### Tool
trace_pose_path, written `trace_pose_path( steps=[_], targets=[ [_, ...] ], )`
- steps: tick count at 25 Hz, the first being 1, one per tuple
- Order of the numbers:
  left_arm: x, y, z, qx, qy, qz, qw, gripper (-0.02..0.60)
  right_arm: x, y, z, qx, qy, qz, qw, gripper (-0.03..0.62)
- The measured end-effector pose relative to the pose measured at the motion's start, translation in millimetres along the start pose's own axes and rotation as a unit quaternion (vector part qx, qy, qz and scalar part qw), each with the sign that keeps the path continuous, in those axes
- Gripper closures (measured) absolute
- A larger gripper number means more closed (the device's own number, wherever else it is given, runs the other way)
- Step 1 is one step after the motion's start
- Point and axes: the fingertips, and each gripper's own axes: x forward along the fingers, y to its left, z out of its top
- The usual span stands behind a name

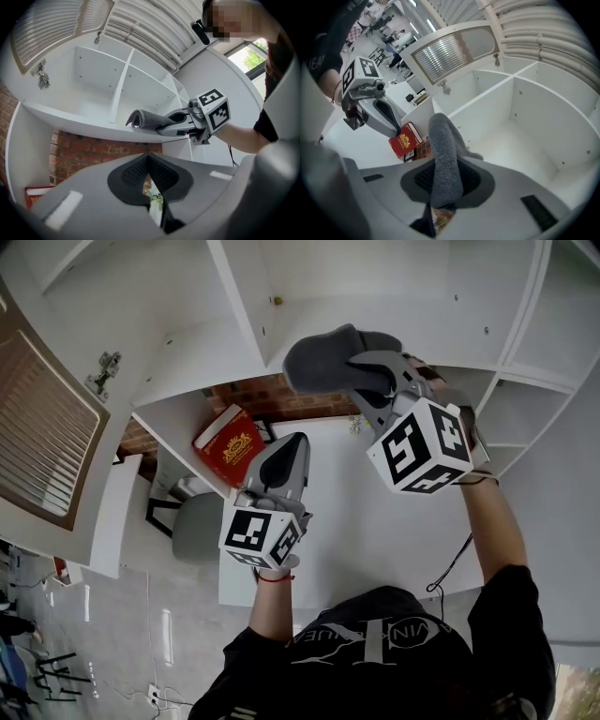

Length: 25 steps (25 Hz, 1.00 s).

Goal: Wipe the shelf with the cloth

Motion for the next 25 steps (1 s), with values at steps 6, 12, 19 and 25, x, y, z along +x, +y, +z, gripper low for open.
trace_pose_path(
  steps=[6,12,19,25],
  targets=[
    [-10,10,-1,0.011,0.004,0.026,0.9996,0.569,-20,17,2,0.071,-0.047,0.02,0.996,0.517],
    [-19,22,-11,0.013,0.017,0.05,0.9985,0.571,-30,37,-6,0.182,-0.089,0.041,0.978,0.519],
    [-28,28,-23,0.024,0.021,0.062,0.9976,0.569,-32,70,-53,0.299,-0.089,0.062,0.948,0.519],
    [-43,40,-36,0.024,0.033,0.076,0.9963,0.569,-30,102,-94,0.36,-0.057,0.061,0.929,0.519]
  ],
)
